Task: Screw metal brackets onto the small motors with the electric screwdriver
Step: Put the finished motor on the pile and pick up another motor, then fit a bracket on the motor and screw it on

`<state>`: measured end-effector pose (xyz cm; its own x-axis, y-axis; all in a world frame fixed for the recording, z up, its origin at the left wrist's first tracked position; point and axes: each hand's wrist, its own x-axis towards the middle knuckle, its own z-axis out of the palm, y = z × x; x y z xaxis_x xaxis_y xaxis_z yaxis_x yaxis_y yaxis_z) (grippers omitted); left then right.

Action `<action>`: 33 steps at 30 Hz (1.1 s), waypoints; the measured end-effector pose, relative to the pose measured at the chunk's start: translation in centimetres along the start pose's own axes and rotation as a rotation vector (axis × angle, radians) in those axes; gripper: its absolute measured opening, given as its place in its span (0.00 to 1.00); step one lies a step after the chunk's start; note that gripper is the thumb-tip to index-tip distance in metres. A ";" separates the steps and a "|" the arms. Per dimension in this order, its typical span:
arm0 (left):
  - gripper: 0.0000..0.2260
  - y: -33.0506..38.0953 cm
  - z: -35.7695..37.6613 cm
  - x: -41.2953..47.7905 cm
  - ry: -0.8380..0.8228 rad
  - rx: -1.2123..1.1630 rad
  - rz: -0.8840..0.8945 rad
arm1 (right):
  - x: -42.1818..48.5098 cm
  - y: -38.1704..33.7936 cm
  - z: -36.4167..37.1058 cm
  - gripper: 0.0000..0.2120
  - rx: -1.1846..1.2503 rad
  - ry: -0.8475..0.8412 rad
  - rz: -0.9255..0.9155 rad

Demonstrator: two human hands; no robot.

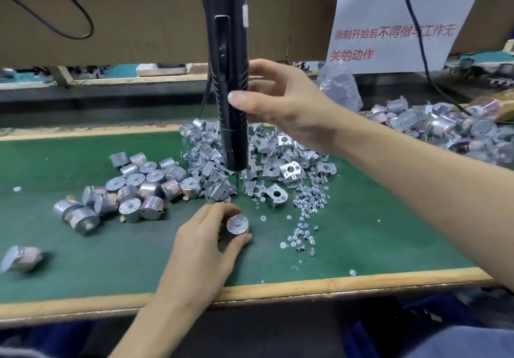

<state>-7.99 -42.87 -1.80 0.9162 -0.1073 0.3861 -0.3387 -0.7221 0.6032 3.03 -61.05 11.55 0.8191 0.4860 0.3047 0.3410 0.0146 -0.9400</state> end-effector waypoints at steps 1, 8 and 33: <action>0.15 -0.1 0.0 0.0 0.001 0.011 0.004 | 0.1 0.1 0.4 0.17 -0.004 -0.001 -0.007; 0.16 -0.1 0.0 0.1 -0.016 0.074 0.000 | 0.7 0.5 1.9 0.10 0.025 0.042 -0.050; 0.13 0.0 0.1 0.0 -0.061 0.131 0.004 | -2.5 4.9 2.7 0.40 0.374 0.044 0.152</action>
<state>-7.97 -42.91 -1.92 0.9277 -0.1485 0.3425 -0.3150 -0.8040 0.5044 1.35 -59.83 5.77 0.8692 0.4691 0.1566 0.0298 0.2665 -0.9634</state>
